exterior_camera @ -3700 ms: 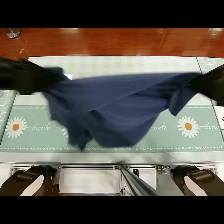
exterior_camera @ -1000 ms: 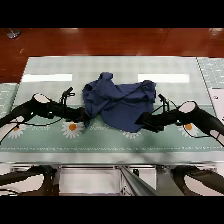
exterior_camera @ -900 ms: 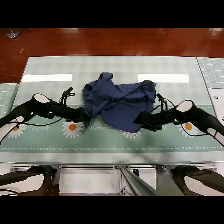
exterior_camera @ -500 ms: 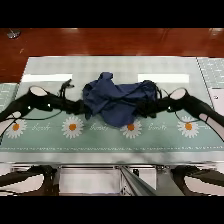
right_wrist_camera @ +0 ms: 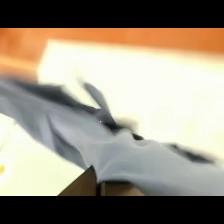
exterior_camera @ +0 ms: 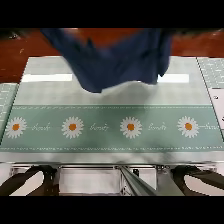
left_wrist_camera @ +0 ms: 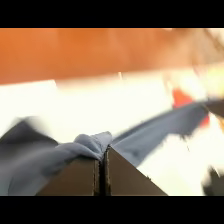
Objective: Fold the shirts.
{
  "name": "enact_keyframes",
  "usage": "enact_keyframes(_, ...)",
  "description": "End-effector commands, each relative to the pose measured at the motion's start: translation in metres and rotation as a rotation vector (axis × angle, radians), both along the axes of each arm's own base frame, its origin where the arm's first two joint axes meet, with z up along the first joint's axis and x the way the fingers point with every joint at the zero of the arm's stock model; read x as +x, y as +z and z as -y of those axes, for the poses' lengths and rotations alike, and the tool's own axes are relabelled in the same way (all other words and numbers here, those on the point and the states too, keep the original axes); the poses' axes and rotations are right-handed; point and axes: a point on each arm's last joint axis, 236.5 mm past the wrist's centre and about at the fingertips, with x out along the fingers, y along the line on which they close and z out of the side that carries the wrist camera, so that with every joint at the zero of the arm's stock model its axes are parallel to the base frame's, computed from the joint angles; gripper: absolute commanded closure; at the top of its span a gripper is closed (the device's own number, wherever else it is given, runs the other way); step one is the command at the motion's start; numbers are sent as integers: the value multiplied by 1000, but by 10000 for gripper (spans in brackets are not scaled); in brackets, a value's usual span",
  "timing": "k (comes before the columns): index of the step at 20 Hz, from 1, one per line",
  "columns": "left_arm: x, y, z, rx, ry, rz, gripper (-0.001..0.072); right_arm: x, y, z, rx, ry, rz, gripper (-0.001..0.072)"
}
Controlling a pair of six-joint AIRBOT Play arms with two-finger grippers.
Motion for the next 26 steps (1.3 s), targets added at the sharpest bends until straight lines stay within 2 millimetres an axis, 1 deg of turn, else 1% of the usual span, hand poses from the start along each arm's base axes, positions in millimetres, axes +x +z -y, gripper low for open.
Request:
enact_keyframes(1,-76,144,-39,45,189,379,677,-78,115,18,-54,-18,298,693)
enact_keyframes(2,-100,168,-45,75,237,454,677,-104,128,21,-71,-18,348,692)
enact_keyframes(4,-141,202,-48,112,316,558,677,-146,141,28,-108,-23,416,692)
enact_keyframes(6,-176,221,-39,142,356,632,676,-183,148,39,-146,-52,464,692)
enact_keyframes(8,-199,226,-33,214,405,680,677,-218,151,44,-173,-53,492,692)
enact_keyframes(10,-215,226,-31,274,448,706,677,-245,148,46,-193,-42,503,692)
enact_keyframes(11,-222,225,-30,280,459,704,677,-255,145,46,-202,-36,500,692)
enact_keyframes(13,-233,219,-28,324,457,703,677,-266,136,47,-225,-21,475,692)
enact_keyframes(15,-237,207,-32,361,452,663,677,-268,122,47,-247,-3,418,692)
enact_keyframes(16,-233,196,-35,378,442,621,677,-265,114,47,-253,2,387,692)
enact_keyframes(17,-224,183,-38,398,432,575,677,-259,102,48,-262,8,345,692)
enact_keyframes(18,-211,169,-42,404,425,524,677,-248,86,48,-269,10,289,692)
enact_keyframes(20,-171,127,-47,404,394,390,677,-219,46,51,-282,4,170,692)
enact_keyframes(25,-48,-24,-63,383,326,-18,677,-120,-73,68,-327,-88,-88,692)
enact_keyframes(26,-28,-48,-63,377,318,-69,677,-101,-92,68,-329,-96,-131,692)
